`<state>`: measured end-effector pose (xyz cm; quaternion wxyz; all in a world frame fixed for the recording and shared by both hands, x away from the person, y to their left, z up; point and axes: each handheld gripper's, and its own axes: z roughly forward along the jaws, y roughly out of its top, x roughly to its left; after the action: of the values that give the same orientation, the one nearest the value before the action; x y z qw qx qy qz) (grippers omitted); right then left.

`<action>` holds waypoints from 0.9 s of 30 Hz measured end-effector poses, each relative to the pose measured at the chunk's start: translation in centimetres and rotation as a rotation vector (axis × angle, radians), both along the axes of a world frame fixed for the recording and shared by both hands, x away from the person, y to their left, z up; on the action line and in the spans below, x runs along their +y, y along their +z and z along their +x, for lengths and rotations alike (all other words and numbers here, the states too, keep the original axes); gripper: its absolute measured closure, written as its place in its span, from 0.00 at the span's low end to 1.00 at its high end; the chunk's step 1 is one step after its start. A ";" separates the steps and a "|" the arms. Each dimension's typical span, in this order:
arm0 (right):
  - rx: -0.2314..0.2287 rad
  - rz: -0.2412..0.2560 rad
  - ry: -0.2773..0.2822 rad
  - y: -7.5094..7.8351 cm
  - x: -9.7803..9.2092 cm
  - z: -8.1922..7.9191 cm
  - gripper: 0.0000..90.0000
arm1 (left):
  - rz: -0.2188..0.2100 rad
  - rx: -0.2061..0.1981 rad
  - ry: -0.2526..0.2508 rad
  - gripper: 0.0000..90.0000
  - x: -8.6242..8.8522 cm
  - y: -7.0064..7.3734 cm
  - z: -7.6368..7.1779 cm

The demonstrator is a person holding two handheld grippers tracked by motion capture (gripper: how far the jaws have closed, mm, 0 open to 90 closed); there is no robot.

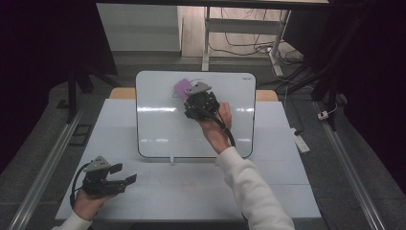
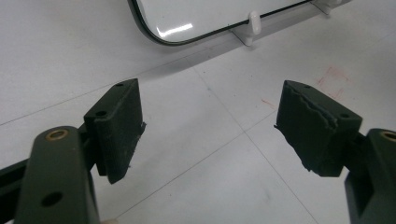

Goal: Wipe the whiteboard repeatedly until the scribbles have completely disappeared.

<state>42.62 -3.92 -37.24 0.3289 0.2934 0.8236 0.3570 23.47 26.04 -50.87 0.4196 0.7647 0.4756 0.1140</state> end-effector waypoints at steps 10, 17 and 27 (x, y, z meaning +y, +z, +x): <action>-0.017 0.040 -0.137 1.5 -5.0 1.2 0.46 | 0.003 -0.004 -0.001 0.26 -0.1 0.1 -0.1; 0.001 0.009 -0.063 0.5 -1.8 0.5 0.46 | 0.000 -0.004 0.003 0.26 0.0 0.1 -0.1; -0.008 0.043 -0.075 1.1 -2.2 0.9 0.46 | 0.000 -0.008 0.003 0.26 0.1 0.1 -0.2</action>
<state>43.53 -6.11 -36.15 0.3391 0.3298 0.8027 0.3633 23.27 26.14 -50.73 0.4213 0.7635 0.4752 0.1178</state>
